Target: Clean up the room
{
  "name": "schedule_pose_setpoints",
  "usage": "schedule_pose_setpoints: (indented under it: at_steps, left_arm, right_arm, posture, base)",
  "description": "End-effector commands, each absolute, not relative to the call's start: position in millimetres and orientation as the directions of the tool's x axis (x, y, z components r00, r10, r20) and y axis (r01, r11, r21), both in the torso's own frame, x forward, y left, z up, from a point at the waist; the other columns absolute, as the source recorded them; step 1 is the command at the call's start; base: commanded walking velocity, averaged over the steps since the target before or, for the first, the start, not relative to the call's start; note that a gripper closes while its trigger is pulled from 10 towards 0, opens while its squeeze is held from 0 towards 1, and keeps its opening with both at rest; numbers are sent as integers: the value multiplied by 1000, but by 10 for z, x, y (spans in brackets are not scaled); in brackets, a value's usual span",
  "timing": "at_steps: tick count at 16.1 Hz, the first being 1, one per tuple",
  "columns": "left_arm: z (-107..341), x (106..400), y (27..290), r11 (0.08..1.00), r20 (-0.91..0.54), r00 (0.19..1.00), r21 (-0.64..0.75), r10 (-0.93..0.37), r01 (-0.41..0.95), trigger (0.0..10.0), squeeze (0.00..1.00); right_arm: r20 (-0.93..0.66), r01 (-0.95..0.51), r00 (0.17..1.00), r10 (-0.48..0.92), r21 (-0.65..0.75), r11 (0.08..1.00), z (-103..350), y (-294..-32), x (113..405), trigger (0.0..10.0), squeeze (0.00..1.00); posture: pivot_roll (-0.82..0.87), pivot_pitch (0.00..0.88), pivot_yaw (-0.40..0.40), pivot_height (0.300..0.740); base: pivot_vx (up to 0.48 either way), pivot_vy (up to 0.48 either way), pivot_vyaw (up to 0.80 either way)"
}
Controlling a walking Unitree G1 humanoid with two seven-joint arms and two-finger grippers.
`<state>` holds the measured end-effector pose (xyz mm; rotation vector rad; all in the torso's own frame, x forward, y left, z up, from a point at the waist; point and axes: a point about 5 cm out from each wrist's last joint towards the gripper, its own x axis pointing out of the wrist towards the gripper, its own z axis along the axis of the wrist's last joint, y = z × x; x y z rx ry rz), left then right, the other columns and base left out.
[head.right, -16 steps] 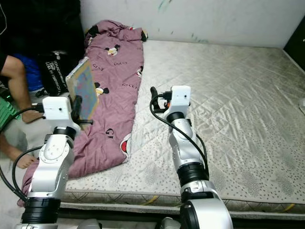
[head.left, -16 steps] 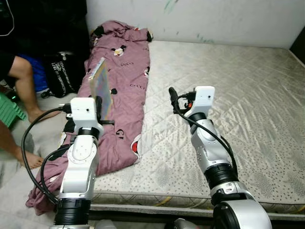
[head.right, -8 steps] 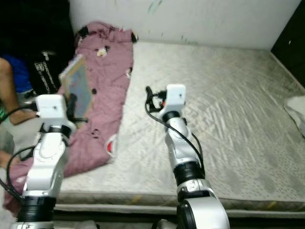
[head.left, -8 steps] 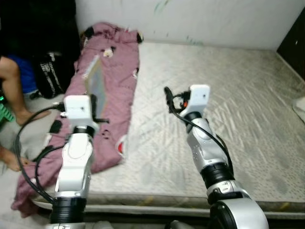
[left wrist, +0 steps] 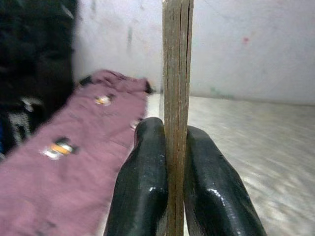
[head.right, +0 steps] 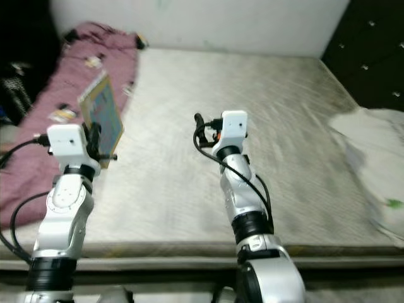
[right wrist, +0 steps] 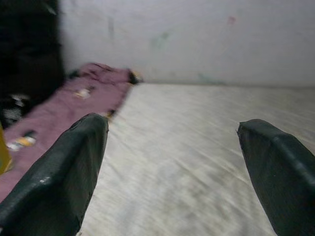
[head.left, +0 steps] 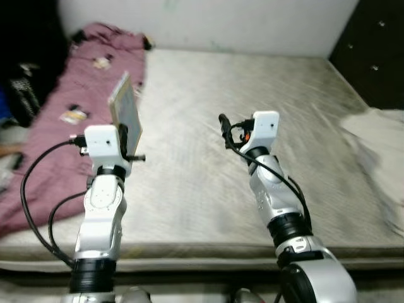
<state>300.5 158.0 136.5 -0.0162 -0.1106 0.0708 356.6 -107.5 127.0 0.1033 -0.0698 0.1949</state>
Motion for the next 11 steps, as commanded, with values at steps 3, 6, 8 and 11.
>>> schedule_pose_setpoints:
  at_steps: [3, 6, 8, 11]
  left_arm:
    - [1485, 3015, 1546, 999, 172, 984, -29, 37, -32, 10000, 0]
    - [1501, 3010, 1517, 999, 185, 983, -47, 8, 1, 10000, 0]
    - [1507, 3012, 1509, 999, 192, 981, -53, 3, 7, 10000, 0]
    - [1521, 3004, 1499, 998, 206, 978, -62, -10, 23, 10000, 0]
  right_arm:
    - [96, -199, 977, 190, 87, 976, 1307, -1080, 3576, 10000, 0]
    - [95, -201, 977, 193, 80, 976, 1309, -1084, 3580, 10000, 0]
    - [96, -202, 976, 194, 78, 976, 1312, -1083, 3586, 10000, 0]
    - [94, -204, 976, 196, 81, 976, 1313, -1080, 3591, 10000, 0]
  posture:
    - [36, 0, -26, 740]
    - [33, 0, -29, 740]
    - [33, 0, -32, 740]
    - [33, 0, -33, 740]
  base:
    - [0, 0, 0]
    - [0, 0, 0]
    - [0, 0, 0]
    - [194, 0, 0]
